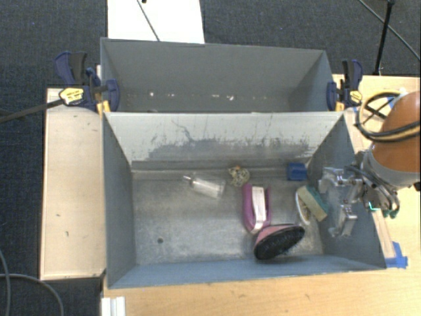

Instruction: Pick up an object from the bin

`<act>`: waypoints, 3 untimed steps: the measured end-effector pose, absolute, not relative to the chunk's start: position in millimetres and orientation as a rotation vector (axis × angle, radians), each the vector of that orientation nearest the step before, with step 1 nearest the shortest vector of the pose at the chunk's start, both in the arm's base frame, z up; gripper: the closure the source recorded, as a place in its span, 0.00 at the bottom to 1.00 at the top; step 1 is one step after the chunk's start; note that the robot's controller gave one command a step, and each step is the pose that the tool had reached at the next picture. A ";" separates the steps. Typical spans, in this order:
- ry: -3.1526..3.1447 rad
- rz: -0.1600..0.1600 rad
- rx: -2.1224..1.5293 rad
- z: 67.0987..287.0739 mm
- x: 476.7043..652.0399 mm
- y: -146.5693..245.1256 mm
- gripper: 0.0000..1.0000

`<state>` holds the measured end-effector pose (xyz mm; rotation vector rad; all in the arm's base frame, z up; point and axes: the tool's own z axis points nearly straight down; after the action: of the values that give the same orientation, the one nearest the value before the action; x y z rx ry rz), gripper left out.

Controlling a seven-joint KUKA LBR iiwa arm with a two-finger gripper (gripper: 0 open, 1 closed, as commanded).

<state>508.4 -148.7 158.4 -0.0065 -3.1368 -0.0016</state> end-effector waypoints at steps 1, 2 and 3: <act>-2.934 -0.012 1.142 70.7 566.6 -137.0 0.00; -2.933 -0.005 1.144 71.6 568.0 -133.8 0.00; -2.930 -0.003 1.150 72.3 569.2 -131.7 0.00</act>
Offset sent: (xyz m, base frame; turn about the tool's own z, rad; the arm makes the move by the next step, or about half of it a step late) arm 0.0560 0.0058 -0.0884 -0.7466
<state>569.2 -131.7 72.3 1.1498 -2.9304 -0.0031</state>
